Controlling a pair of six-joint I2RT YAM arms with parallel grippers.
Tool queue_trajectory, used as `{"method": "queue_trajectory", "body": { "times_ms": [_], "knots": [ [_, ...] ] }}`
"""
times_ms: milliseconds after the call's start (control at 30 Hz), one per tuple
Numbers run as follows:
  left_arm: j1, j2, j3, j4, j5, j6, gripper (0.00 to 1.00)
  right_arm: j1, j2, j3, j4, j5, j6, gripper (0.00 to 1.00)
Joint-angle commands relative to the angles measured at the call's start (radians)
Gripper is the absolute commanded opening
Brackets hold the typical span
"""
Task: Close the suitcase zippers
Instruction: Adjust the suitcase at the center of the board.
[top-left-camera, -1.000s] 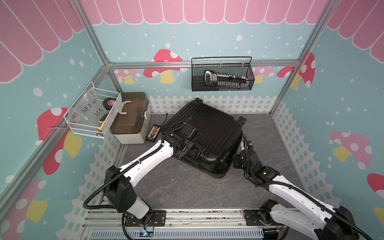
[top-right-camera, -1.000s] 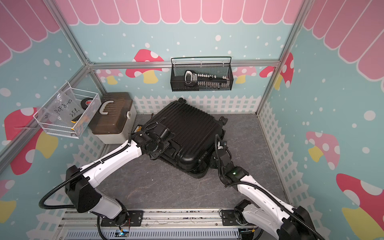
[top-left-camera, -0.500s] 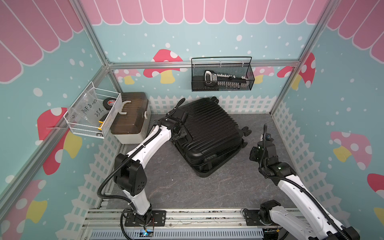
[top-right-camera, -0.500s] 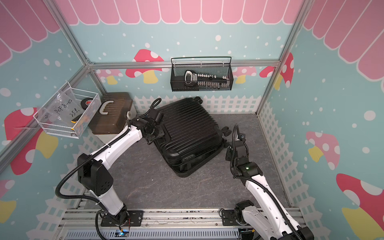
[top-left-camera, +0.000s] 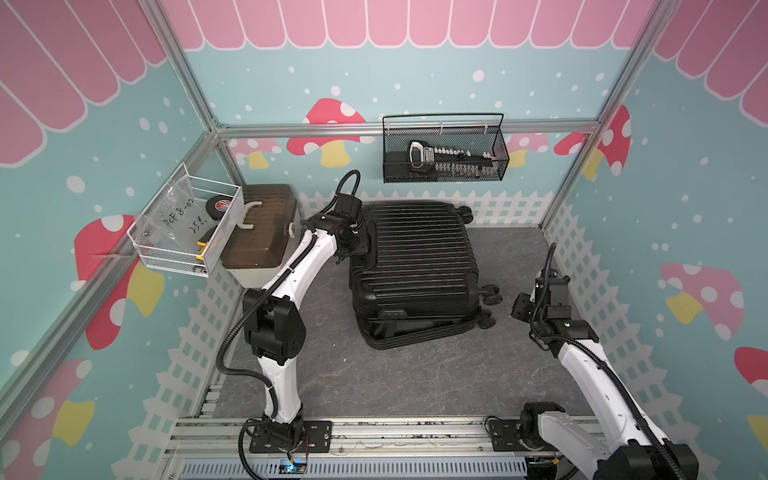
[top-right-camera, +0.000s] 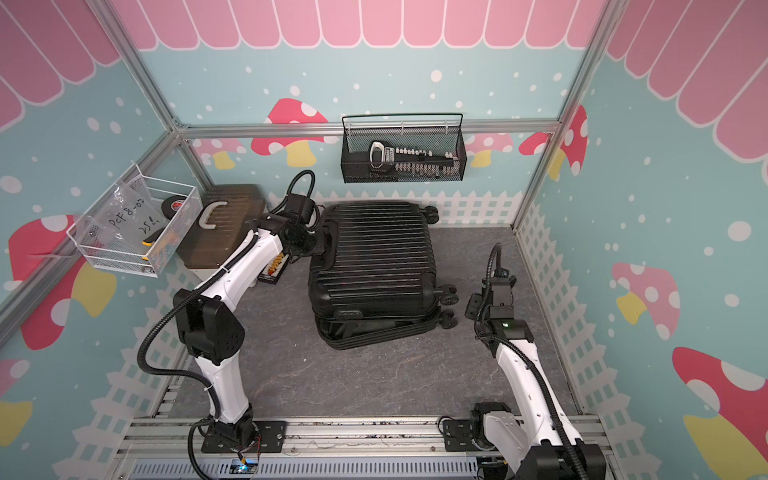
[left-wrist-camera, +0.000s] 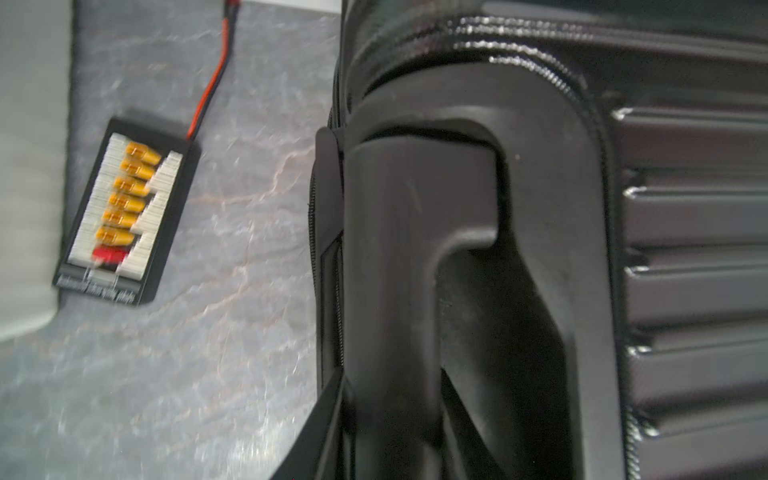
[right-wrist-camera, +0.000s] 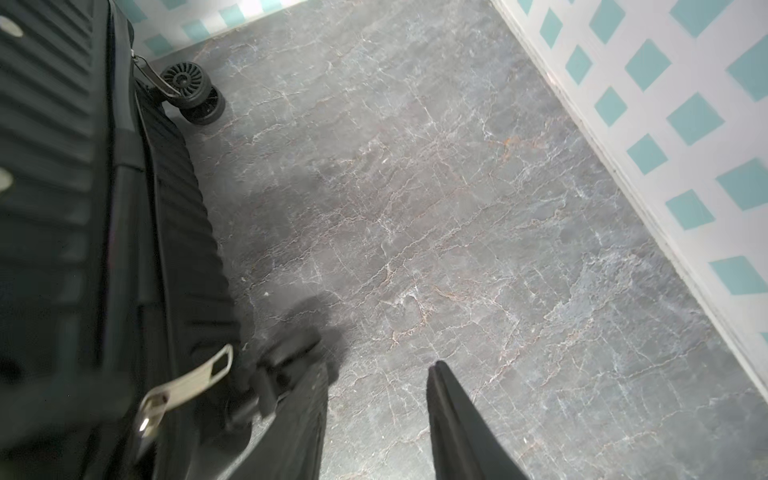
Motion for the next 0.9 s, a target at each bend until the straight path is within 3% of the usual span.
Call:
{"method": "queue_trajectory", "body": {
  "times_ms": [0, 300, 467, 667, 867],
  "knots": [
    [0.003, 0.001, 0.127, -0.01, 0.143, 0.095, 0.0, -0.01, 0.029, -0.035, 0.048, -0.117, 0.019, 0.43],
    [0.002, -0.192, -0.024, -0.021, 0.077, -0.013, 0.0, -0.009, 0.129, -0.104, 0.205, -0.347, 0.048, 0.42],
    [0.002, -0.257, -0.112, -0.004, 0.097, -0.04, 0.0, -0.005, 0.159, -0.148, 0.323, -0.452, 0.07, 0.42],
    [0.004, -0.291, -0.272, 0.083, 0.098, -0.075, 0.0, 0.011, 0.209, -0.17, 0.39, -0.516, 0.08, 0.42],
    [0.027, -0.223, -0.273, 0.093, 0.072, -0.06, 0.0, 0.064, 0.145, -0.232, 0.411, -0.469, 0.114, 0.41]
  ]
}}
